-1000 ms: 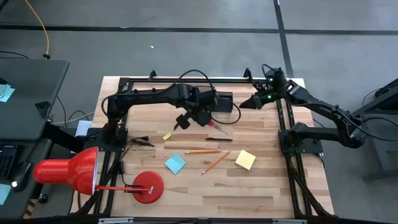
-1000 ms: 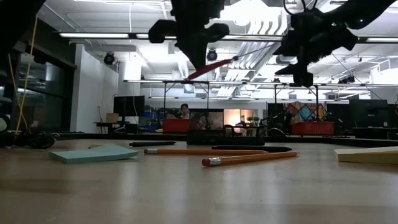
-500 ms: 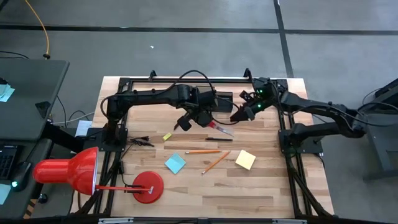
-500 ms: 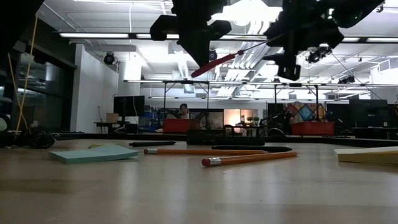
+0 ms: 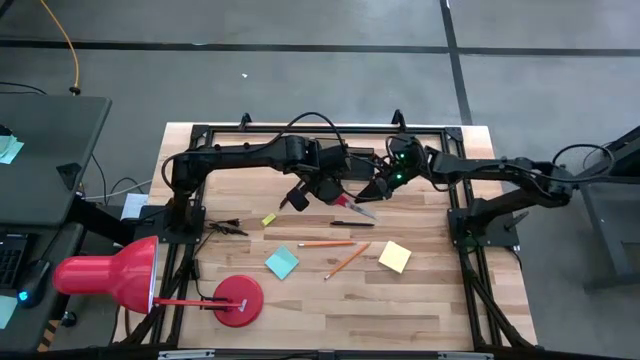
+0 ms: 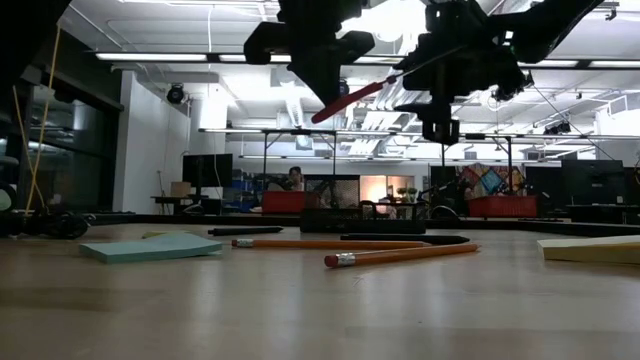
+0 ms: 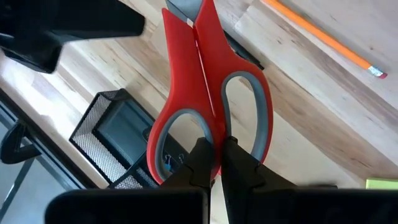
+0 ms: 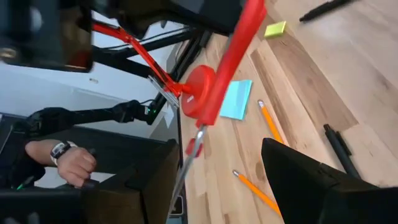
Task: Pick and place office supplies into organizer
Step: Put the orange scissors in the black desk organizer
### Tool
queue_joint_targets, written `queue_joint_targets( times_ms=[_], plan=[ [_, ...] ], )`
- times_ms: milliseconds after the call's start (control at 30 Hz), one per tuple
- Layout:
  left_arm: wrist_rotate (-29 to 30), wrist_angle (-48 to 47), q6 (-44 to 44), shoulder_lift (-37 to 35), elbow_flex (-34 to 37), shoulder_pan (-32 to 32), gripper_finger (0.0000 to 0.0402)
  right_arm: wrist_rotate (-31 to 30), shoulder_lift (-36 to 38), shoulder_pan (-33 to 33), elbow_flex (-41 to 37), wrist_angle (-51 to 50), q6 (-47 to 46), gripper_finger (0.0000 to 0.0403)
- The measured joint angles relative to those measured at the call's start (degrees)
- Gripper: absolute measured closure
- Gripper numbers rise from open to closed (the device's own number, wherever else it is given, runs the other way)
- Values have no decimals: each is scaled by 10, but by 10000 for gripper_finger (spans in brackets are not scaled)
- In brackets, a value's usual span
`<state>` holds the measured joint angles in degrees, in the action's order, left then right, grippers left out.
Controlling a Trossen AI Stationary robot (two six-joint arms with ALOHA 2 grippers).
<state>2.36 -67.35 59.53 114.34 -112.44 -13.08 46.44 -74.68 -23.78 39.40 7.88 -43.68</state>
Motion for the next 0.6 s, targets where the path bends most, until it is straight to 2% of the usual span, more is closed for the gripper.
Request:
queue_joint_targets(
  times_ms=[233, 600],
  plan=[
    [-4, 0, 0, 0, 0, 0, 401, -14, -24, 25, 0, 31, -12, 179],
    [-5, 6, 0, 0, 0, 0, 401, -28, -30, 29, 0, 82, -44, 179]
  ],
)
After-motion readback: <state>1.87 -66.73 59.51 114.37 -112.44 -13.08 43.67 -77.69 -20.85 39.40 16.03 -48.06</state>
